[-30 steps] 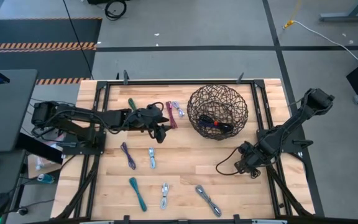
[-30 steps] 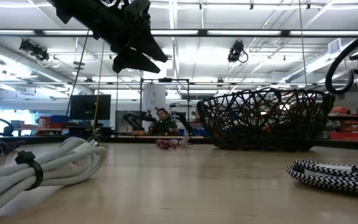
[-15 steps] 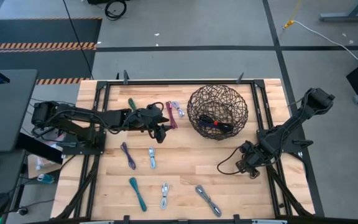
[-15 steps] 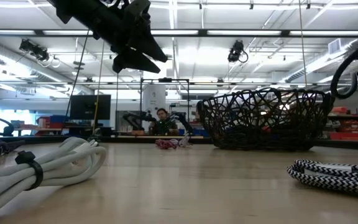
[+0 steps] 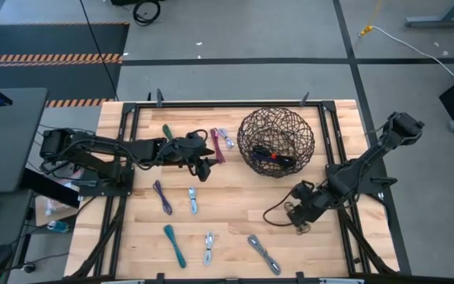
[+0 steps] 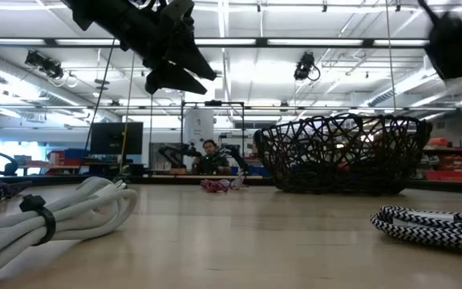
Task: Pick and place USB-C Cables
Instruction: Put the black charger cable into the black wire basket
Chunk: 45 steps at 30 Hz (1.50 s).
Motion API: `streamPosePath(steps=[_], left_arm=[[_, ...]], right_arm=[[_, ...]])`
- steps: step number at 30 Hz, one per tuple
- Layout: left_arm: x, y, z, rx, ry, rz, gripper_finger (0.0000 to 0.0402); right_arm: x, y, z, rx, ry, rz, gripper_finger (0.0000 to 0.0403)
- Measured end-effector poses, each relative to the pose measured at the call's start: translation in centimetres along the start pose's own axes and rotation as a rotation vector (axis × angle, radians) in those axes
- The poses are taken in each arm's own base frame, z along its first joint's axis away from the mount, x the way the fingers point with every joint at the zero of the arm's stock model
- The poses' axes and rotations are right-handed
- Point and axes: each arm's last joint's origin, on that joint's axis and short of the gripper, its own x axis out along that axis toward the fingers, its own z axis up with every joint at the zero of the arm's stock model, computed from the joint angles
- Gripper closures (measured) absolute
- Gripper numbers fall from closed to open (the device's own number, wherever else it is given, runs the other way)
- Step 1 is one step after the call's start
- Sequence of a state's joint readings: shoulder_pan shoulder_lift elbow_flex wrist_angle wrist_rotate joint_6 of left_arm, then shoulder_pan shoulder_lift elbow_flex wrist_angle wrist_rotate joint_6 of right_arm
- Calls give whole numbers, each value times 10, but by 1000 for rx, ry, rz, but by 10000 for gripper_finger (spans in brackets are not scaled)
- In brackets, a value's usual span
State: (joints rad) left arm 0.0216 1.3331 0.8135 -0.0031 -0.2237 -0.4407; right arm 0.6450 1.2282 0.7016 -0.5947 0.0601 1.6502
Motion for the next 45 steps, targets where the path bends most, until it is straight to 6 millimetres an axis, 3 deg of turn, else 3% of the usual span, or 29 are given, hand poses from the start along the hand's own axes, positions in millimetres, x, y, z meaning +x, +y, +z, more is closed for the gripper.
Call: streamPosePath(steps=[4, 8, 15, 25, 31, 40, 45], left_arm=[[0, 0, 0, -2, -4, -2, 194], [0, 0, 1, -3, -7, -3, 195], [0, 0, 1, -27, -7, -4, 195], [0, 0, 1, -49, -7, -4, 196], [0, 0, 1, -49, -7, -4, 196], [0, 0, 1, -48, -7, -4, 196], [0, 0, 1, -49, -7, -4, 196]], right_arm=[[-37, 43, 13, -180, -117, 143, 387], [-73, 58, 37, -328, -194, 83, 387], [-126, 45, 98, -526, -221, -161, 389], [-163, 7, 179, -720, -257, -144, 389], [-155, -12, 212, -743, -168, -55, 389], [-96, -23, 243, -806, 146, -78, 390], [-69, -24, 254, -823, 233, -84, 390]])
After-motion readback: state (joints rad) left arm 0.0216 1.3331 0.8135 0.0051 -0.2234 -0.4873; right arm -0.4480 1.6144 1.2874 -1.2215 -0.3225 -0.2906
